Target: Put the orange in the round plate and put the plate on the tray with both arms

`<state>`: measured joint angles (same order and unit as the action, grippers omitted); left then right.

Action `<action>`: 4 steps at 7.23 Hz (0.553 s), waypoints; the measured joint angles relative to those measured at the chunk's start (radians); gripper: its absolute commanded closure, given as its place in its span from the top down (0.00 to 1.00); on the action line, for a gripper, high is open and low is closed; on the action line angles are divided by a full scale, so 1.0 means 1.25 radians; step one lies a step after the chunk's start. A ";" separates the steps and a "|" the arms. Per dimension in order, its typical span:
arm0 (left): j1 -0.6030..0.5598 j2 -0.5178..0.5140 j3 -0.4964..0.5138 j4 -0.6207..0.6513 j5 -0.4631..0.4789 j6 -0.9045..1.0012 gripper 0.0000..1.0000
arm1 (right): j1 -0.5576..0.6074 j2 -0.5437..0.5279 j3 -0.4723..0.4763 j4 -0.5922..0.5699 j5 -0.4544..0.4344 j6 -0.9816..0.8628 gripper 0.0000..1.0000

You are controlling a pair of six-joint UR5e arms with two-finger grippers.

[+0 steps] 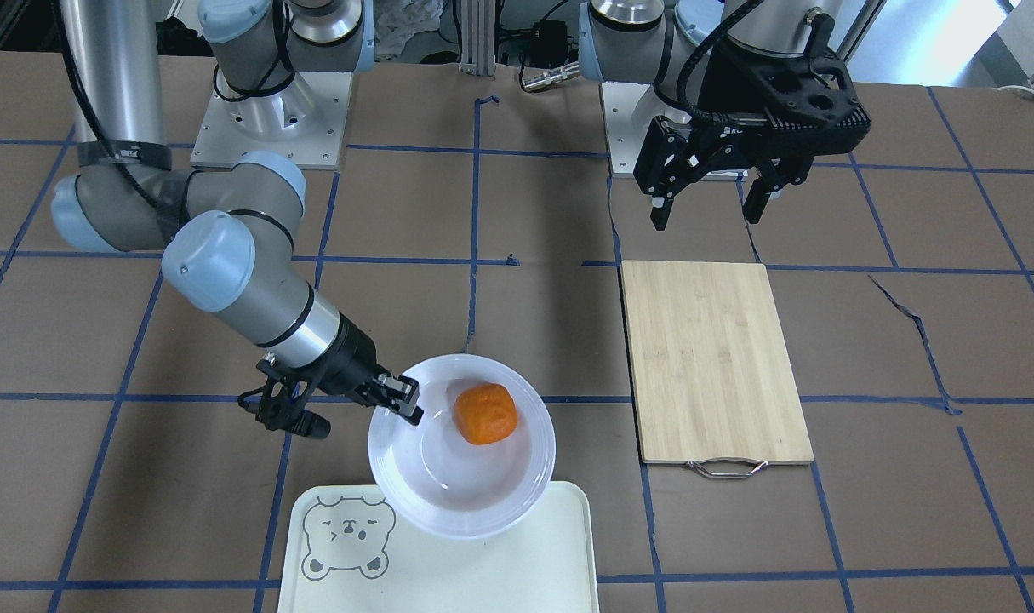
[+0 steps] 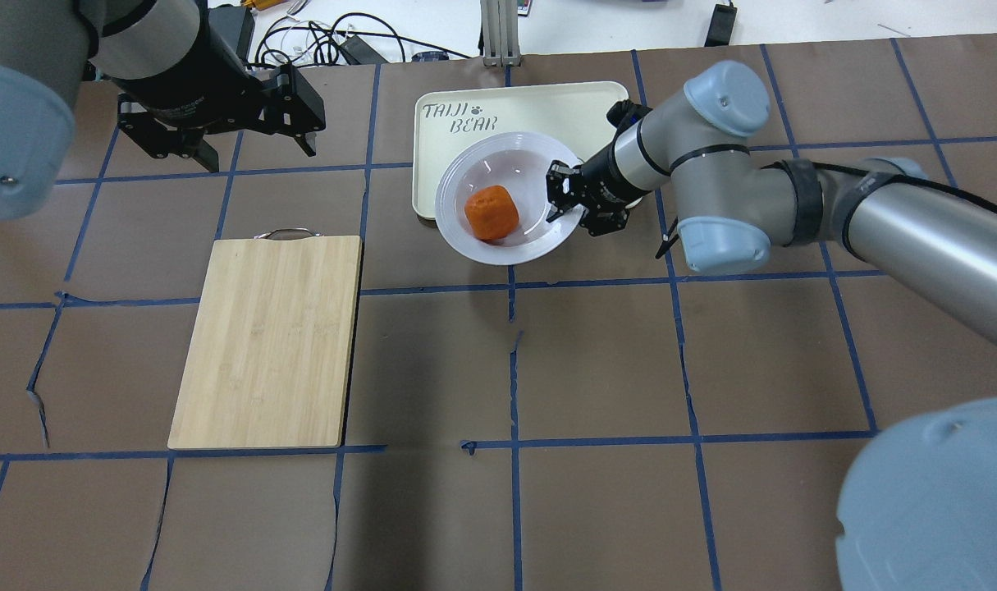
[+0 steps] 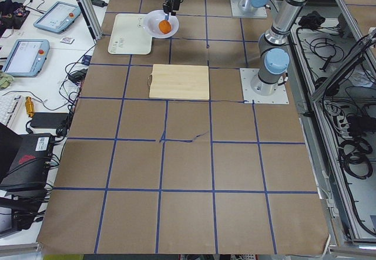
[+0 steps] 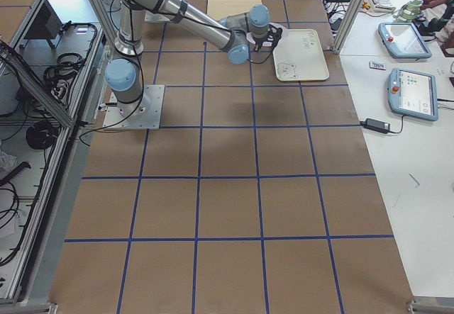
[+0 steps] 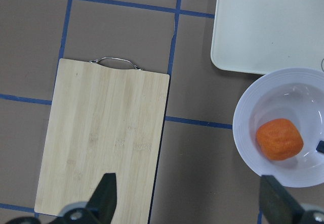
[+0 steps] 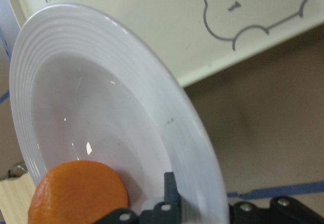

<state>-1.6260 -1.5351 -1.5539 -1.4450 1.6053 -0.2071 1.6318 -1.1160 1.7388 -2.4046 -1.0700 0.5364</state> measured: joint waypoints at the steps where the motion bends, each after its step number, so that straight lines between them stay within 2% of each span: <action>1: 0.000 0.000 0.000 0.000 0.001 0.000 1.00 | -0.002 0.076 -0.110 0.038 0.000 0.013 0.13; 3: 0.001 0.002 -0.001 0.000 0.002 0.002 1.00 | -0.013 0.212 -0.283 0.068 -0.003 0.030 0.17; 4: 0.001 0.002 -0.001 0.000 0.002 0.002 1.00 | -0.026 0.249 -0.326 0.072 -0.004 0.031 0.40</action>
<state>-1.6246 -1.5328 -1.5554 -1.4450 1.6075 -0.2046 1.5996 -0.8052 1.3311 -2.3151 -1.0748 0.5747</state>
